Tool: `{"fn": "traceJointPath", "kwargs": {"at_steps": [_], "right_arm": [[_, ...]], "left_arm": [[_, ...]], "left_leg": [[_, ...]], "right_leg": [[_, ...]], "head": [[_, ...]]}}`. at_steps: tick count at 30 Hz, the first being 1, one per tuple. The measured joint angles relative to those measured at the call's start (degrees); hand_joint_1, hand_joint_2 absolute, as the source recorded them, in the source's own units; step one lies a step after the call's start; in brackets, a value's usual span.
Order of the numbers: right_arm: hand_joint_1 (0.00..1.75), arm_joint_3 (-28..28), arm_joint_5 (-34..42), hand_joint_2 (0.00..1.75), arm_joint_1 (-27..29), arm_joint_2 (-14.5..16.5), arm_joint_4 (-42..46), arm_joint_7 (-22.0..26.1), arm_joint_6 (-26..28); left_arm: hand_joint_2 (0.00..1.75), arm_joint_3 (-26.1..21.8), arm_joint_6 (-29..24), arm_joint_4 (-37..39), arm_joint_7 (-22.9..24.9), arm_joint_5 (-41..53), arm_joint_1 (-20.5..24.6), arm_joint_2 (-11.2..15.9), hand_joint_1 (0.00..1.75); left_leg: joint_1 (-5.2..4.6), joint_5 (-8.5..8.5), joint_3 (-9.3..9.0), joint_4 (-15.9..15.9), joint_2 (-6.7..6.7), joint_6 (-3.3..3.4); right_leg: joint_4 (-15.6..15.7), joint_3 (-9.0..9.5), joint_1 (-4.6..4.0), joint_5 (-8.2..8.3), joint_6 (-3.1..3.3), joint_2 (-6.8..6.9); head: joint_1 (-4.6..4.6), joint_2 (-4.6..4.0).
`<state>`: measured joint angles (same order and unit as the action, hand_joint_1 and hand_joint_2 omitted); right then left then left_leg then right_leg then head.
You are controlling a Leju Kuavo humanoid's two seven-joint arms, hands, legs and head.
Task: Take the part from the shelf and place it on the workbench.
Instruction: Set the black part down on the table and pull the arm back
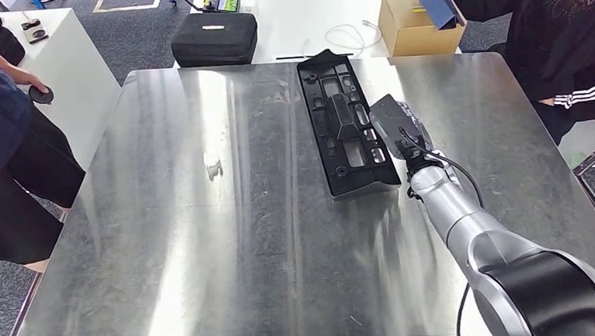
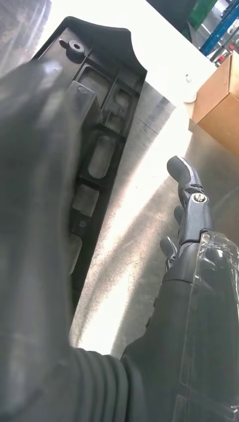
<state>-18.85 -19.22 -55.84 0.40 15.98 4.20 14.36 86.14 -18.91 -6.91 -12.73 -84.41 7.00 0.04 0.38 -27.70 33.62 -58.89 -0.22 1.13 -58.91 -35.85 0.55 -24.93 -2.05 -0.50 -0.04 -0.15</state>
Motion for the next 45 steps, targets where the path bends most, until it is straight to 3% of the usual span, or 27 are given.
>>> {"fn": "traceJointPath", "kwargs": {"at_steps": [9,14,18,19,23,25,31,36,40,42,45], "right_arm": [[0.00,0.60,0.15,0.00,-0.02,0.26,0.08,2.70,-1.55],[0.00,3.96,7.38,0.00,0.22,1.72,0.89,10.88,-14.59],[0.00,5.98,10.00,0.00,0.47,3.07,1.22,12.56,-18.89],[0.00,6.56,12.06,0.00,0.72,3.38,1.39,13.45,-22.32],[0.00,8.50,21.93,0.00,4.41,5.40,4.10,19.80,-46.15],[0.00,7.40,25.17,0.00,8.08,6.58,7.53,22.07,-51.32],[0.00,-4.06,36.21,0.00,21.47,6.08,25.49,24.94,-51.97],[0.00,-13.46,38.57,0.00,31.04,2.93,42.61,27.26,-48.91],[0.00,-17.68,37.10,0.00,36.39,1.24,53.11,27.66,-46.30],[0.00,-18.65,36.49,0.00,37.98,0.57,56.50,27.73,-45.48],[0.00,-19.41,36.08,0.00,39.60,-0.37,59.21,27.74,-44.89]], "left_arm": [[0.00,0.00,-0.31,0.00,0.03,-0.26,0.00,0.01,0.00],[0.00,-0.02,-0.51,0.00,0.67,-0.85,0.02,0.02,0.00],[0.00,-0.03,-0.72,0.00,0.84,-0.98,0.01,0.02,0.00],[0.00,-0.04,-0.73,0.00,0.85,-1.13,0.00,0.02,0.00],[0.00,-0.17,-0.91,0.00,0.86,-2.23,-0.01,-0.03,0.00],[0.00,-0.30,-1.20,0.00,0.87,-2.80,-0.03,-0.14,0.00],[0.00,-1.03,-1.94,0.00,0.93,-3.89,-0.38,-0.28,0.00],[0.00,-1.43,-1.26,0.00,1.01,-4.17,-0.70,-0.25,0.00],[0.00,-1.51,-0.81,-0.01,0.81,-4.17,-0.84,-0.22,0.00],[0.00,-1.53,-0.73,-0.01,0.73,-4.17,-0.81,-0.24,0.00],[0.00,-1.55,-0.59,-0.01,0.70,-4.19,-0.85,-0.31,0.00]], "left_leg": [[0.01,0.00,-0.08,0.00,-0.01,0.00],[0.02,0.00,-0.15,0.00,0.04,0.00],[0.03,0.01,-0.15,0.01,-0.03,-0.01],[0.03,0.01,-0.16,0.02,-0.02,-0.01],[0.03,-0.03,-0.31,0.03,0.09,-0.04],[0.03,-0.05,-0.36,0.02,0.01,-0.06],[0.02,-0.13,-0.38,0.04,0.03,-0.05],[-0.16,-0.59,-0.36,-0.29,0.03,0.64],[-0.07,0.25,-0.85,0.37,0.15,1.41],[0.40,1.09,-1.21,1.44,0.37,1.87],[0.73,1.58,-0.87,1.72,0.65,1.85]], "right_leg": [[0.00,0.08,0.00,0.00,0.00,0.00],[-0.01,0.10,-0.01,0.00,0.01,-0.07],[-0.01,0.15,-0.02,0.00,0.01,-0.02],[-0.01,0.17,-0.02,0.00,0.01,-0.02],[0.00,0.25,-0.02,-0.01,0.01,-0.16],[0.00,0.30,-0.03,-0.03,0.02,-0.10],[0.02,0.34,-0.02,-0.06,0.03,-0.11],[0.16,0.54,0.23,-0.10,-0.13,-0.11],[0.31,0.77,0.24,0.03,-0.89,-0.10],[-2.20,-0.24,0.12,-1.86,-0.90,-0.02],[-12.23,-4.04,0.50,-6.74,-0.86,0.03]], "head": [[0.00,0.00],[-0.01,0.00],[0.01,0.00],[0.01,0.00],[0.01,0.00],[0.01,0.00],[0.00,0.00],[-0.01,0.00],[-0.02,0.00],[0.15,0.00],[0.31,0.00]]}}
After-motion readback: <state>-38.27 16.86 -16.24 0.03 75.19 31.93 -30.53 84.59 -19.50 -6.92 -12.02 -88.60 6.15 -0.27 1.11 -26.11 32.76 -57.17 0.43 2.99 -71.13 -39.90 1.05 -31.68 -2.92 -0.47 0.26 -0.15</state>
